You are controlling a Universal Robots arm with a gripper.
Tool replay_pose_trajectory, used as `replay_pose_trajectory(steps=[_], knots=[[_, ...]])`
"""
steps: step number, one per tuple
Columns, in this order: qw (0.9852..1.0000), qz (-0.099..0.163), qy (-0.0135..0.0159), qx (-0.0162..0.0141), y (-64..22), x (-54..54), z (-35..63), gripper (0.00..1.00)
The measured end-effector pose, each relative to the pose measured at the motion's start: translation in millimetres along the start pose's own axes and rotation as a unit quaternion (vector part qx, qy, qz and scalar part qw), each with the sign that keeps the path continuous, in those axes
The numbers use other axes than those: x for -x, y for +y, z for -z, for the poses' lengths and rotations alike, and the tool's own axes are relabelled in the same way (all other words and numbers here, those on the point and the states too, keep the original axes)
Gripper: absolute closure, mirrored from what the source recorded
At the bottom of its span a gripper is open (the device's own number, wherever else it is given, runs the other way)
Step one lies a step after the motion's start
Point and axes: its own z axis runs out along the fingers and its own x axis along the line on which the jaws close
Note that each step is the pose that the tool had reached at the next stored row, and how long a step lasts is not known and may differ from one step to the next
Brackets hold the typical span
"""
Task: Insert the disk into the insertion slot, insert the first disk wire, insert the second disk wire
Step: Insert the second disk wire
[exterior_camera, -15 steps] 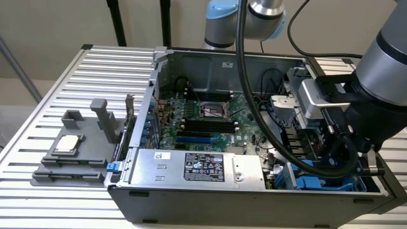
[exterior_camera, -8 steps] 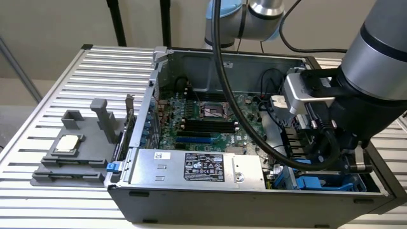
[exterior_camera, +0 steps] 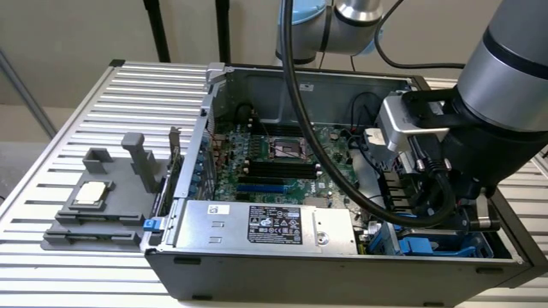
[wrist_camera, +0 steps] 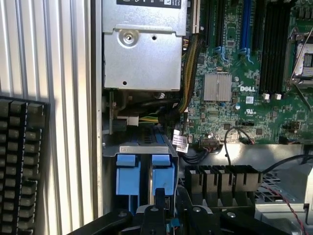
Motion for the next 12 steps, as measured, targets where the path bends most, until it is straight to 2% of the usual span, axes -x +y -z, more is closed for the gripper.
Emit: replay_pose_trajectory(steps=[12], knots=[[1.0,0.002,-0.0002,0.0001,-0.3,0.2,2.4,0.75]])
